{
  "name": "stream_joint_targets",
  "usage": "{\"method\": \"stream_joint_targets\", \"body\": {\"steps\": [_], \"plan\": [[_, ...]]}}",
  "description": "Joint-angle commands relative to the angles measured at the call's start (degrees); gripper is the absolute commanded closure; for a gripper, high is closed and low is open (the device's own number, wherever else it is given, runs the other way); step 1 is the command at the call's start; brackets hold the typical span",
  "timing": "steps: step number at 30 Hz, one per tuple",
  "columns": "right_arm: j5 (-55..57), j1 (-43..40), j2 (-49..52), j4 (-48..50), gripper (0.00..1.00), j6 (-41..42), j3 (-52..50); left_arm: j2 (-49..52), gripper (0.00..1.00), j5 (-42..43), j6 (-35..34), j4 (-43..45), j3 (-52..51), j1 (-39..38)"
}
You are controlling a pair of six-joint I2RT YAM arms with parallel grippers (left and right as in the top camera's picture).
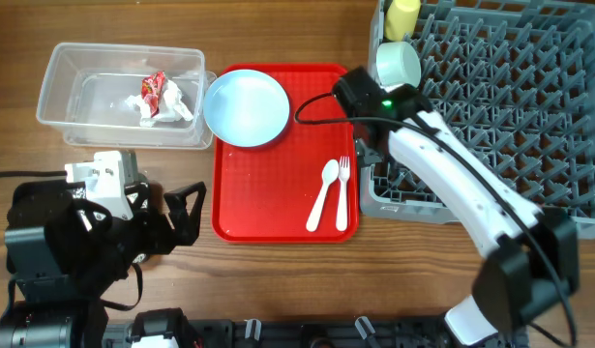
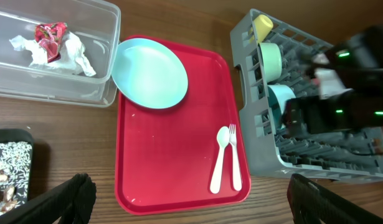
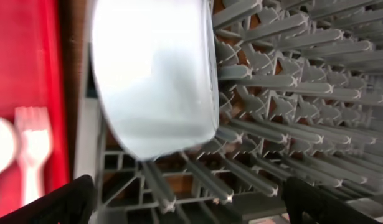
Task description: Sort waste into correct bins and load items into the dishwasher rack
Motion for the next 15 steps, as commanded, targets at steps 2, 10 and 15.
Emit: {"method": "stream_joint_targets", "body": {"steps": [2,10,15], "plan": [[-7.8,0.3,-5.4,0.3,0.25,-0.1,1.0,0.0,0.0,0.7,0.9,-0.3,0.7,0.4],[-28.2,0.3,-5.8,4.5,0.95,-3.2,-1.0,0.0,0.0,0.7,0.9,-0.3,0.7,0.4],[-29.6,0.3,-5.8,5.9,0.96,-3.3,-3.5,0.0,0.0,0.7,0.9,-0.3,0.7,0.4]]}}
